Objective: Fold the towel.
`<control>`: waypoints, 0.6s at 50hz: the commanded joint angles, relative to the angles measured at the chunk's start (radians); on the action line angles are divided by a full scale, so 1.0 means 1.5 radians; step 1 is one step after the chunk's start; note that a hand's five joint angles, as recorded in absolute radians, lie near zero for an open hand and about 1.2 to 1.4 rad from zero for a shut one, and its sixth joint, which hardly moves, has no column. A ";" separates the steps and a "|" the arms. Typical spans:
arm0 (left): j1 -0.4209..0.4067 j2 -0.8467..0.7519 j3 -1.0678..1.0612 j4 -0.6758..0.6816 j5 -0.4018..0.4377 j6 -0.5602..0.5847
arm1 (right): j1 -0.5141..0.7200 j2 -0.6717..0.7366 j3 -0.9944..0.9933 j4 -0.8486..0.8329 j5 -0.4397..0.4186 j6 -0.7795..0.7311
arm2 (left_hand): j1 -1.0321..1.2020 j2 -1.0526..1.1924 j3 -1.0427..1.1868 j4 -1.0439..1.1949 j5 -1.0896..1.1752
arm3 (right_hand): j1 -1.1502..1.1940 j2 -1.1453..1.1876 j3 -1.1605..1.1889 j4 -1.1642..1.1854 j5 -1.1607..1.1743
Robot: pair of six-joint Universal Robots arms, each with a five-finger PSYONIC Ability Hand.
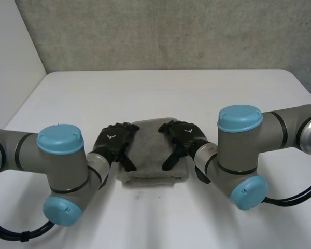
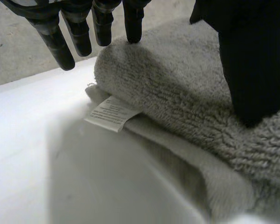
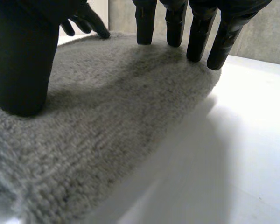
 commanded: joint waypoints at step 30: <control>0.043 0.346 0.127 -0.206 0.004 0.007 | -0.147 -0.409 0.079 0.005 0.054 -0.068 | 0.001 0.007 0.006 0.005 -0.019 | -0.023 -0.033 -0.027 -0.041 -0.034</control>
